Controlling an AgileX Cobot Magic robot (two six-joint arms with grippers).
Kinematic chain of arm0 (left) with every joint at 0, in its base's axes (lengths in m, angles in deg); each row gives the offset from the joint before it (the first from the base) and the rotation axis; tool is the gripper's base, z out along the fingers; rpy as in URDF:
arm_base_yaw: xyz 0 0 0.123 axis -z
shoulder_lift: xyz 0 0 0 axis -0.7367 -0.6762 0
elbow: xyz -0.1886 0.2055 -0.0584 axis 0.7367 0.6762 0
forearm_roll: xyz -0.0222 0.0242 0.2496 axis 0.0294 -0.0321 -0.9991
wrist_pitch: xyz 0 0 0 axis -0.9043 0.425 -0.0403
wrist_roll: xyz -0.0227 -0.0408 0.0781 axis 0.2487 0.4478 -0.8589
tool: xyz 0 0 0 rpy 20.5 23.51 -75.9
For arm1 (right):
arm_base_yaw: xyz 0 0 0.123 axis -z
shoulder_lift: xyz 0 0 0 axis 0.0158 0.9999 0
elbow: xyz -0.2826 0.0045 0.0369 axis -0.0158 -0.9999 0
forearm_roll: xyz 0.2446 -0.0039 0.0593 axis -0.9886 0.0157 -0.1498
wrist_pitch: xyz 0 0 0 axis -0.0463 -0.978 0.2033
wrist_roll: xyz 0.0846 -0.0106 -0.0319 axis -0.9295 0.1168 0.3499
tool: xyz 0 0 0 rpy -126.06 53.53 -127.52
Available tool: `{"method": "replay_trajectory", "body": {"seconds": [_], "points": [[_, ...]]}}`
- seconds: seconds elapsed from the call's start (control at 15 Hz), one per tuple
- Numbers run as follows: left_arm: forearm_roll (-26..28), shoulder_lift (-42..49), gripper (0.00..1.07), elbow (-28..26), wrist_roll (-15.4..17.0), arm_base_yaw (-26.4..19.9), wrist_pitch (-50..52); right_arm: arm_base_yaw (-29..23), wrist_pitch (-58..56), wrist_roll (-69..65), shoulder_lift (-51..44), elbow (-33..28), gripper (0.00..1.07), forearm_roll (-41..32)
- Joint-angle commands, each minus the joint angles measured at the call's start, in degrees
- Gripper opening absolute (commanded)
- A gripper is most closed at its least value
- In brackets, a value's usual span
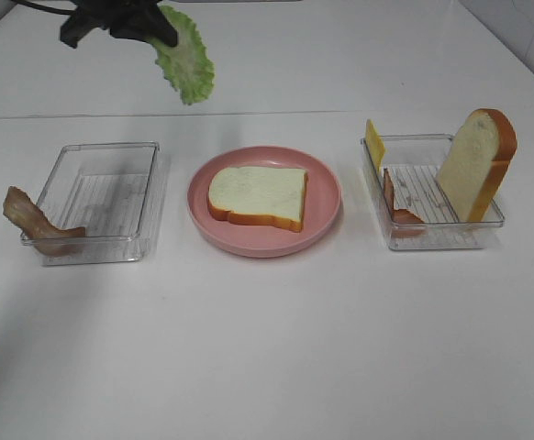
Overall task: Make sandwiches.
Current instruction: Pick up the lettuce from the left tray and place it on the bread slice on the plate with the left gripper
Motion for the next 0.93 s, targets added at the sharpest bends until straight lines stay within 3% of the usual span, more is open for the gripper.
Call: {"method": "replay_trajectory", "body": {"seconds": [0.07,0.2,0.4,0.93], "points": [[8.14,-2.18,0.00,-0.23,-5.33,2.86,1.03,0.46,0.40,0.40,-0.74,0.00,0.74,-0.11],[14.50,-6.59,0.00,-0.23,-7.62,6.70,2.12,0.46,0.40,0.40,-0.74,0.00,0.74,0.00],[16.67,-10.08,0.00,-0.23,-8.02,8.77,2.01,0.46,0.40,0.40,-0.74,0.00,0.74,0.00],[16.44,-15.41,0.00,-0.17,-7.79,8.94,-0.11,0.46,0.40,0.40,-0.74,0.00,0.74,0.00]]}}
